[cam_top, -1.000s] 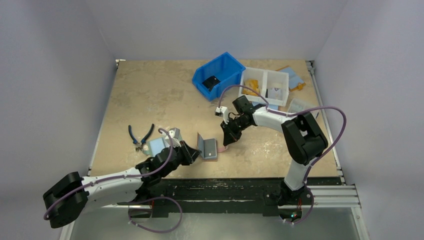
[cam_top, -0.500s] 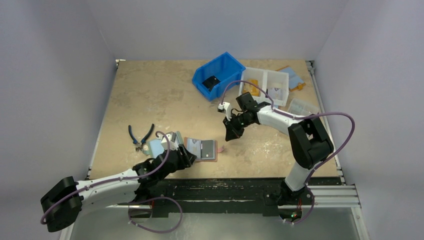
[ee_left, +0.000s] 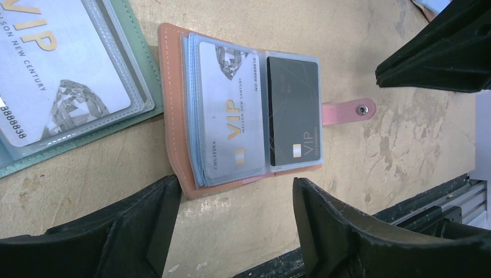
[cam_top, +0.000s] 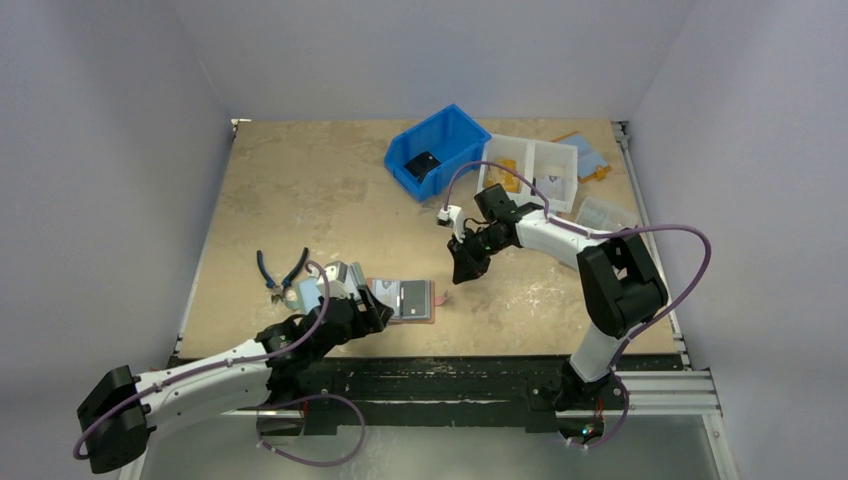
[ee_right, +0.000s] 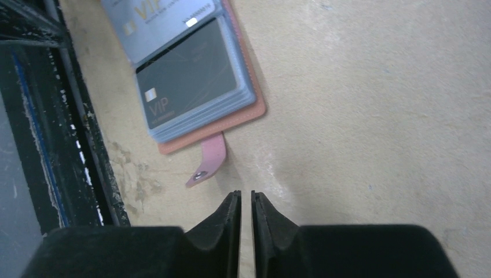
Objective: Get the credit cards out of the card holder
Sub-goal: Open the card holder at the center of the board, then remove the credit card from the card holder.
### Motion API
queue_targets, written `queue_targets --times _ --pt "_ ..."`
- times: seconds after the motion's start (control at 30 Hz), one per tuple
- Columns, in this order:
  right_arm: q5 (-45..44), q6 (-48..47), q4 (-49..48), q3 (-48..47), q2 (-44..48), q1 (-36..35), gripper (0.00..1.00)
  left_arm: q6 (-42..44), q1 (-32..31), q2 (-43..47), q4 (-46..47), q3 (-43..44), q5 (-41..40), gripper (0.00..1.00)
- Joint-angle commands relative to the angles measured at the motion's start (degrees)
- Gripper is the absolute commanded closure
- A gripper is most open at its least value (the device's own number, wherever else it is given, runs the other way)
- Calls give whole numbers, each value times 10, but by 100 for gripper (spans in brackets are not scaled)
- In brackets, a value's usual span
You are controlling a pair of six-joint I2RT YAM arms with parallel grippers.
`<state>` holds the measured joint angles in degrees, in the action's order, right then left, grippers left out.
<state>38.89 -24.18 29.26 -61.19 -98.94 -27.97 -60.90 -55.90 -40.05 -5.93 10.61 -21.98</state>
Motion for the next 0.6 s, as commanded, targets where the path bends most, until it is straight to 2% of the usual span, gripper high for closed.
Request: queue_targets --times 0.0,0.17,0.33,0.47,0.57 --pt "61 -54 37 -28 31 7 76 5 4 24 -35 32 -15 25" --pt "90 -85 56 -28 51 14 65 18 7 37 -98 79 -23 24" --pt "108 -105 69 -26 69 17 62 36 7 21 -177 149 -36 24" --pt "146 -116 71 -21 82 17 61 54 7 10 -160 171 -15 26" --pt "169 -89 49 -11 85 17 62 57 7 -5 -126 161 0 28"
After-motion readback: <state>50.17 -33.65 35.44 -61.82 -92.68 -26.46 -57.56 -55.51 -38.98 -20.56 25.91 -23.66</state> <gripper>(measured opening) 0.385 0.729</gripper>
